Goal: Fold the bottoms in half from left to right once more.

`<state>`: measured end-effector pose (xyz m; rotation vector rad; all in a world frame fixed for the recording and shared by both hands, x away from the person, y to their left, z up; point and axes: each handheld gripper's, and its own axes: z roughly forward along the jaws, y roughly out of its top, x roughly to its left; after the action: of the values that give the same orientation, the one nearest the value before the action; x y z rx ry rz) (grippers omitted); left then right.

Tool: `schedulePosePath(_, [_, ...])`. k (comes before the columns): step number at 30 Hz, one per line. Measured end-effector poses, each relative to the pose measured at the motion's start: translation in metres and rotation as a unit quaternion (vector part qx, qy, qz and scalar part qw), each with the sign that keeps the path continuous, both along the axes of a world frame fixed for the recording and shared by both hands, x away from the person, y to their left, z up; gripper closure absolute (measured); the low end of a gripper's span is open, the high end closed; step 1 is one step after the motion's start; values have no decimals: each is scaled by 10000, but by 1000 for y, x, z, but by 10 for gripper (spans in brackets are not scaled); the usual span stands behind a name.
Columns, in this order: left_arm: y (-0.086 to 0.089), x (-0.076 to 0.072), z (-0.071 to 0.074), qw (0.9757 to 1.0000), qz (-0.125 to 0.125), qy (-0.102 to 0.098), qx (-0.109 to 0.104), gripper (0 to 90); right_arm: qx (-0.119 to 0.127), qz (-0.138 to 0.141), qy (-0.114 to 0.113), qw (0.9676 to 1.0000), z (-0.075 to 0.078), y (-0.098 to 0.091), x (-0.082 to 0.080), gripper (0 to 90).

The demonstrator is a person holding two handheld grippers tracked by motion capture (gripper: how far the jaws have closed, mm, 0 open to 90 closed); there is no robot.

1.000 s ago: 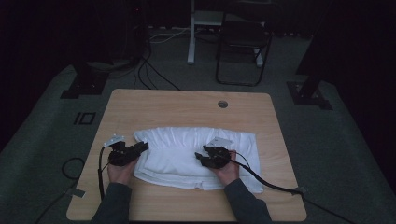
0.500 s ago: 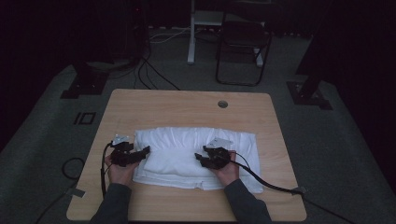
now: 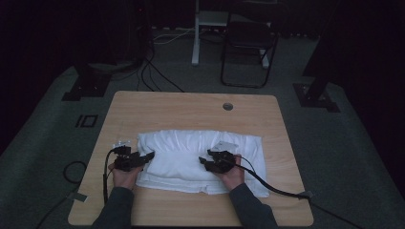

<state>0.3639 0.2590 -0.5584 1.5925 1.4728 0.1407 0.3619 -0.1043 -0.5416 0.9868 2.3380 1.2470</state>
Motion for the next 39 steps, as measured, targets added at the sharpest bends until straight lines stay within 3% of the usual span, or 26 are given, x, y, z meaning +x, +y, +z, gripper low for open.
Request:
schedulePosePath(3, [-1,3,0,9986,-131,-46,-509,145,-3,2,-4,10000,0,0,0,485])
schedulePosePath(5, [0,4,1,9965,-222,-98,-805,146,-5,5,-7,10000,0,0,0,485])
schedulePosePath(11, [0,0,8,9949,-230,-315,-935,146,133,41,41,9999,-2,-4,1,482])
schedulePosePath(12, [-1,0,9,9954,-227,-322,-869,146,188,38,66,9998,-3,-5,1,482])
schedulePosePath(16, [-13,0,11,9993,-183,-314,-131,128,223,37,54,9997,-4,-6,0,482])
schedulePosePath(17, [-16,1,11,9993,-191,-323,43,127,202,40,44,9998,-4,-6,0,482])
schedulePosePath(18, [-20,2,11,9988,-137,-294,369,117,187,46,38,9998,-4,-6,0,483])
schedulePosePath(19, [-22,2,10,9982,-118,-286,520,104,169,49,27,9998,-4,-5,0,482])
schedulePosePath(21, [-28,2,9,9937,5,-280,1086,97,160,51,15,9999,-4,-5,0,482])
schedulePosePath(22, [-29,2,9,9924,33,-280,1201,90,154,52,9,9999,-4,-5,0,482])
schedulePosePath(24, [-33,1,8,9868,74,-286,1591,87,150,58,8,9999,-4,-5,0,482])
schedulePosePath(26, [-34,0,6,9826,101,-240,1840,73,149,61,12,9999,-4,-5,0,482])
schedulePosePath(29, [-35,1,2,9795,144,-134,2004,49,141,68,10,9999,-4,-5,0,482])
schedulePosePath(32, [-36,1,1,9746,244,-133,2220,37,134,76,7,9999,-4,-5,-1,482])
schedulePosePath(36, [-40,0,0,9724,343,-119,2306,39,120,78,4,9999,-4,-4,-1,482])
schedulePosePath(37, [-42,-1,1,9731,253,-157,2283,53,113,78,1,9999,-4,-4,-1,481])
schedulePosePath(39, [-43,-3,4,9767,63,-198,2138,203,108,73,5,9999,-4,-4,-2,479])
